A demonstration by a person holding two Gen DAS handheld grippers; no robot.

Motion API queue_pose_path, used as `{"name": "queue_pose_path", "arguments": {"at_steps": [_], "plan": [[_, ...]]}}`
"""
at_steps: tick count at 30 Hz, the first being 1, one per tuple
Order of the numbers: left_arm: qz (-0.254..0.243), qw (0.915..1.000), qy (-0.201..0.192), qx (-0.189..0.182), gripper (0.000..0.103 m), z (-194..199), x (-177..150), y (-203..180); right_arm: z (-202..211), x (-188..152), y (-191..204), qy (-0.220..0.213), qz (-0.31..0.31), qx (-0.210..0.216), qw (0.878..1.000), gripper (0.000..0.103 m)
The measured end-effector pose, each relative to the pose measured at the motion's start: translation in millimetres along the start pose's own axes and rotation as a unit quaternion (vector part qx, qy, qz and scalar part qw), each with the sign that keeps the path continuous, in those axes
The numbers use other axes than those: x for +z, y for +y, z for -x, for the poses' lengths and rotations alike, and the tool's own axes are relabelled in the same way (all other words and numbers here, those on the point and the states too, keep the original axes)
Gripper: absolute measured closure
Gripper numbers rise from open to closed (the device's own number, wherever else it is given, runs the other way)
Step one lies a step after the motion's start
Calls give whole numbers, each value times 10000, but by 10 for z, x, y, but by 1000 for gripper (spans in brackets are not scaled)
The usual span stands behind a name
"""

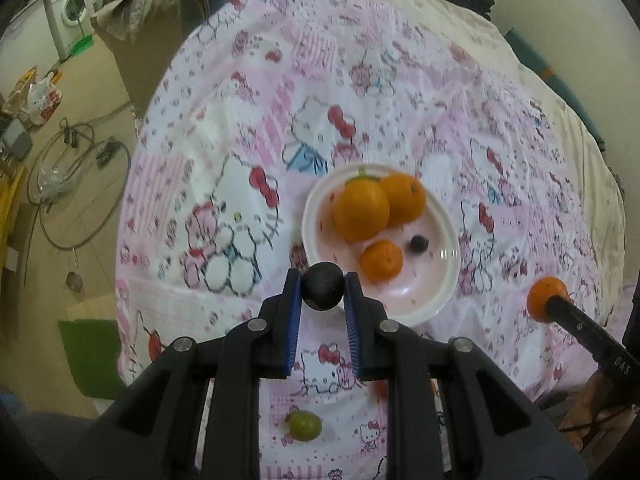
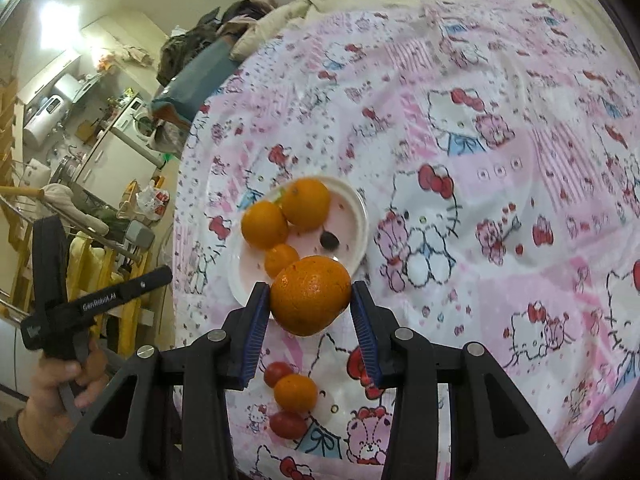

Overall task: Organize fruits
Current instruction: 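Carry the tangerine and the dark berry over the plate with both tools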

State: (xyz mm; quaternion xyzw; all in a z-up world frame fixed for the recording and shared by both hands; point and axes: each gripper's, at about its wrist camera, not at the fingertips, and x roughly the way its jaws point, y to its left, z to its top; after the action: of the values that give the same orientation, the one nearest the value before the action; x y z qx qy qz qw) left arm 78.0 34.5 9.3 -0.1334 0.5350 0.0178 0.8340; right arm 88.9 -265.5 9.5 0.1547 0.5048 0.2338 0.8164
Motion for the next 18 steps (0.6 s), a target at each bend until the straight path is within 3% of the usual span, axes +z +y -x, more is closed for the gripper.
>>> {"name": "queue_pose_path", "arguments": {"at_steps": [9,18], "plan": [[-282,9995,104,94,86,-146,317,-113,-136,254,-40,-42,80,-43,9999,60],[-196,9988,448,84,86,-594,332,-120,-539,527,-240,203,-125,-1,9997,60]]}}
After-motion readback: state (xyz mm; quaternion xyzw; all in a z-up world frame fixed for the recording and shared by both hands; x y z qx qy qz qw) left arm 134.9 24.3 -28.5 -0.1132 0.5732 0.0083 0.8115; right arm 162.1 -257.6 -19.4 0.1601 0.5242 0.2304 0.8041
